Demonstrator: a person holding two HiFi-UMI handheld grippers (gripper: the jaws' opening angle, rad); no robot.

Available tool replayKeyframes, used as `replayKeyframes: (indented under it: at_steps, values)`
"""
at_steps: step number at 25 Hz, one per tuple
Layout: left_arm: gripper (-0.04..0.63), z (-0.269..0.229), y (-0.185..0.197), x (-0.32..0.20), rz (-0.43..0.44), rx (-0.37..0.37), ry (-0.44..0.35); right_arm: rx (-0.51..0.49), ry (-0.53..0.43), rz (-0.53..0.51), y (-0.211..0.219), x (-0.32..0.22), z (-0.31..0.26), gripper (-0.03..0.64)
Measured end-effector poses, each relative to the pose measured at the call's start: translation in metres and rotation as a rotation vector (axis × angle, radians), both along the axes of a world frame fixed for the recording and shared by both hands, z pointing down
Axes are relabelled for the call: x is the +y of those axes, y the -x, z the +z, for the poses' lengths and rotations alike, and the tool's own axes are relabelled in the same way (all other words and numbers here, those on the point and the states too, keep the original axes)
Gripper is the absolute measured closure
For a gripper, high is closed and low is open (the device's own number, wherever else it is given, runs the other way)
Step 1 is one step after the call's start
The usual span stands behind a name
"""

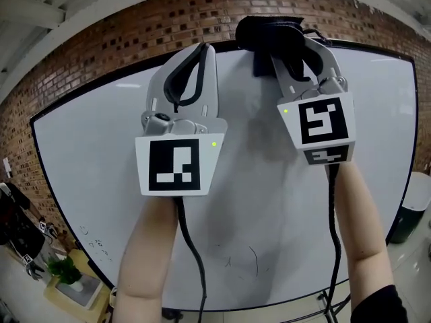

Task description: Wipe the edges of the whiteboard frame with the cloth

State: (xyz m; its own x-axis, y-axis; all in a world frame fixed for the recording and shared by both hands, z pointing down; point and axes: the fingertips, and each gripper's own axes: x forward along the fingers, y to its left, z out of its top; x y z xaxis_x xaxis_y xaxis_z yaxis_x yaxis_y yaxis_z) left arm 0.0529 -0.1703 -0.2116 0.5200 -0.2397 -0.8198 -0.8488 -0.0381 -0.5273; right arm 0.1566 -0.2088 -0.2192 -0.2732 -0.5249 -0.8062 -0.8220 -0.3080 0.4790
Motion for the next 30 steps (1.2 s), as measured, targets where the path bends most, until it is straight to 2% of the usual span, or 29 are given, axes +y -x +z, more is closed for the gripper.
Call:
replayKeyframes:
  at_steps: [8,12,18,30]
  values:
    - [0.591,-0.009,-0.011,0.007,0.117,-0.003,-0.004,0.027,0.013,0.065,0.001,-0.003,-0.002,0.537]
    - [0.591,-0.005,-0.026,0.008,0.146,-0.009,0.017,0.031,0.028,0.082,-0.007,-0.001,0.0,0.537]
    - [0.591,0.001,-0.048,0.008,0.1,-0.024,0.009,0.023,0.029,0.071,-0.029,0.0,0.003,0.537]
    - [0.591,0.006,-0.131,0.008,0.039,-0.01,0.002,0.047,0.027,0.037,-0.108,0.0,0.002,0.537]
